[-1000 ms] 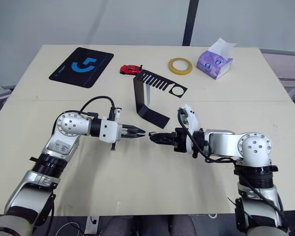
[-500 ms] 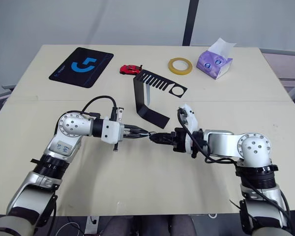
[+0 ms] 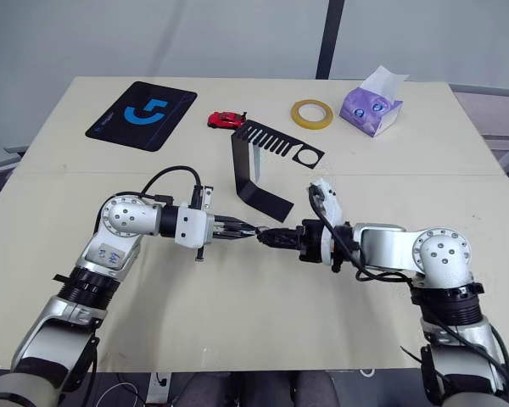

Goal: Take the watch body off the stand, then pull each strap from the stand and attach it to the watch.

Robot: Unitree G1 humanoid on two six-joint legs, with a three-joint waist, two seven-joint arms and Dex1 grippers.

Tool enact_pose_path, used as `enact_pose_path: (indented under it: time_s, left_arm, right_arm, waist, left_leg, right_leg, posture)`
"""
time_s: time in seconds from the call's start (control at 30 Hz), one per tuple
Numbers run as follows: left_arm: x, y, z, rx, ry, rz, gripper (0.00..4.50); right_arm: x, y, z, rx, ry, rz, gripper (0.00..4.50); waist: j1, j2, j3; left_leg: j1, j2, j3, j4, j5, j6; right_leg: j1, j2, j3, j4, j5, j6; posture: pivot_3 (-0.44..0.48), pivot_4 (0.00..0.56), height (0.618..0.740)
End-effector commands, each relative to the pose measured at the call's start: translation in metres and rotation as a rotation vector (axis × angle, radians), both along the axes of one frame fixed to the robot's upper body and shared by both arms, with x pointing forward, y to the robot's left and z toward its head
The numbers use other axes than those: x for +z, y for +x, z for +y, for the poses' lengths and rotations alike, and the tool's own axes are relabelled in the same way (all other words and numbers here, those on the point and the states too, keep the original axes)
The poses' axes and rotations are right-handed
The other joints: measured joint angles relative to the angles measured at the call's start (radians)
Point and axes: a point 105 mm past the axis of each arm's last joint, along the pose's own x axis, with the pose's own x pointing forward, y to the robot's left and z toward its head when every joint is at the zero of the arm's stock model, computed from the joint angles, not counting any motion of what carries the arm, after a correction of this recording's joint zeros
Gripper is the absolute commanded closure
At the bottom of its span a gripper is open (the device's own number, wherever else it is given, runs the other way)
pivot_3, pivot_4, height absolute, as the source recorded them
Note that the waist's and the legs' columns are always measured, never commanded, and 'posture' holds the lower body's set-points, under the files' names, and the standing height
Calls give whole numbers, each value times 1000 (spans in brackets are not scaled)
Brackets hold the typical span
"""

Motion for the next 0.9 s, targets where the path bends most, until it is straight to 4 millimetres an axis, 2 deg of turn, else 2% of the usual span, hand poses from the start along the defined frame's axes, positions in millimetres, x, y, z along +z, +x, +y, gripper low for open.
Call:
enact_pose_path:
  time_s: [0.03,0.9]
  left_arm:
    - [14,1,-3,-3,-23,-47,4500]
    - [14,0,-5,-3,-21,-47,4500]
  right_arm:
    - [4,-4,-1,7,2,-23,2968]
    - [10,-5,0,5,43,-13,2968]
  waist:
    - [0,0,0]
    - [0,0,0]
  left_leg:
    - [0,0,0,0,0,0]
    - [0,-1,0,0,0,1]
  right_leg:
    - [0,-1,-1,0,0,0]
    - [0,-2,-3,0,0,0]
  posture:
    - [0,150,738]
    - [0,150,738]
